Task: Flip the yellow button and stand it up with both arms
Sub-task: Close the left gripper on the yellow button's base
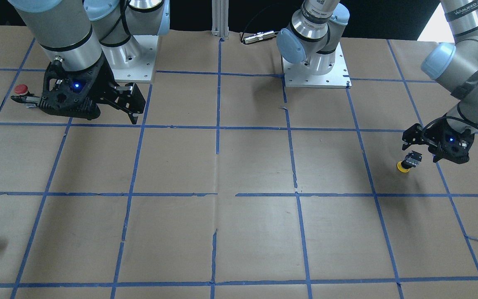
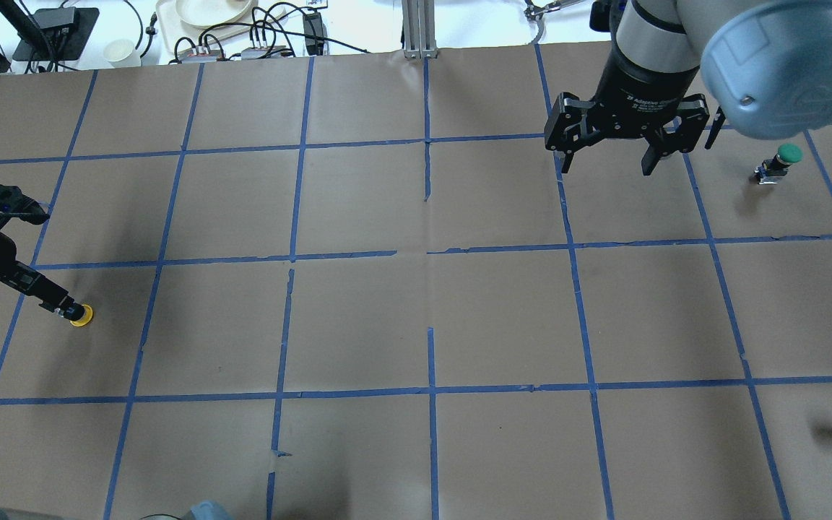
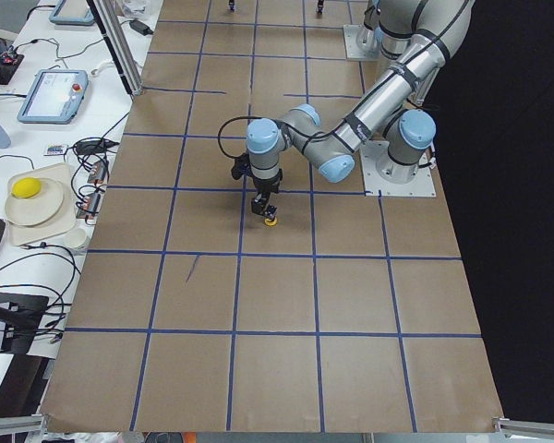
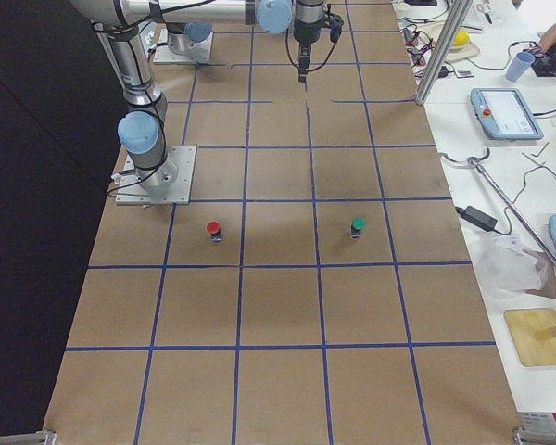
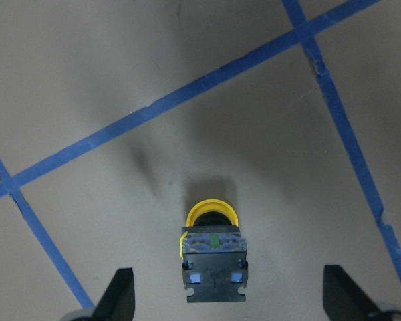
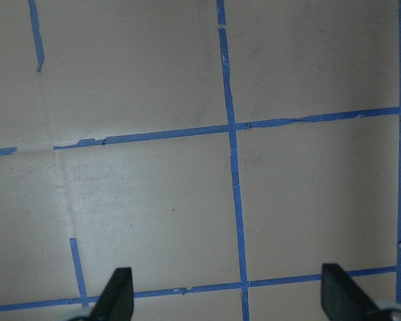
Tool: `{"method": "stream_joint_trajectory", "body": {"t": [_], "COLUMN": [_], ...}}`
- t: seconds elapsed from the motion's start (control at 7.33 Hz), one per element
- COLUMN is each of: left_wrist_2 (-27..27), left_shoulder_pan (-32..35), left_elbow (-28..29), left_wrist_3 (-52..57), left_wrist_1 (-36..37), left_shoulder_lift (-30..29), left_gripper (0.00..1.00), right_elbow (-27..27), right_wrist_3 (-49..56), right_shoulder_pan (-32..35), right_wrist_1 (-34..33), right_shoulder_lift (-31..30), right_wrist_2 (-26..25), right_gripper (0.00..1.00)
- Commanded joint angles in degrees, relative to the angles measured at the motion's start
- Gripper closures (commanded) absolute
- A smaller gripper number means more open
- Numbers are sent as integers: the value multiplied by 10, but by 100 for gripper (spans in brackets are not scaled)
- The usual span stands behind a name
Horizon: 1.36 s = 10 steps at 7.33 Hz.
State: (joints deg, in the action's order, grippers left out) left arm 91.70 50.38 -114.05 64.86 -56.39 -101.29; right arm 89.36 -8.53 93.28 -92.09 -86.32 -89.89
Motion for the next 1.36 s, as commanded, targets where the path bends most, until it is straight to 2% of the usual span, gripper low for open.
{"method": "stream_joint_trajectory", "body": {"t": [0.0,0.55,0.95,1.09,1.23], "left_wrist_2": [-21,-34,-28,-27,-27], "left_shoulder_pan": [-13,-15,-14,-14,-15], "left_elbow": [-4,-15,-17,-17,-17], "left_wrist_3": [13,37,38,38,36], "left_wrist_1": [4,70,70,66,59], "left_shoulder_lift": [-3,-35,-37,-37,-35], "left_gripper": [2,2,28,41,63], "right_elbow": [0,-2,-11,-10,-11], "right_wrist_3": [-3,-6,-10,-10,-10], "right_shoulder_pan": [0,-6,-11,-13,-14], "right_wrist_1": [-16,-18,-32,-30,-29], "right_shoulder_lift": [9,11,12,6,3], "right_wrist_2": [3,10,2,2,8], "right_gripper": [0,0,0,0,0]}}
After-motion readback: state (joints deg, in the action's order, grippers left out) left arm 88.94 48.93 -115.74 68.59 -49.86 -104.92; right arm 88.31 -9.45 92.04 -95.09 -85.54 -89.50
